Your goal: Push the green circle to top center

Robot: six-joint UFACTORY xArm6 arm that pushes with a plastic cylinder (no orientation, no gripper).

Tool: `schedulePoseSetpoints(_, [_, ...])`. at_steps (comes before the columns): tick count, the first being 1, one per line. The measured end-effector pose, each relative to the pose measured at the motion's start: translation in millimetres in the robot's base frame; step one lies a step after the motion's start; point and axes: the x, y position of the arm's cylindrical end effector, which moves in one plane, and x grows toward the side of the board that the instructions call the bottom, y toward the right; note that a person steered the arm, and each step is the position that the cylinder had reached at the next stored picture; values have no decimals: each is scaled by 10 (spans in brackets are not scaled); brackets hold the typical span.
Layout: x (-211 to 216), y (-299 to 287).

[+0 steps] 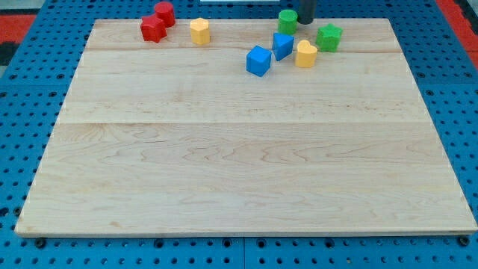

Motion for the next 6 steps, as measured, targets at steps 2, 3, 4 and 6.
schedulePoseSetpoints(2, [14, -323])
schedulePoseSetpoints(3, [4, -347])
schedulePoseSetpoints(4, [13, -497])
schedulePoseSetpoints(6, [22, -543])
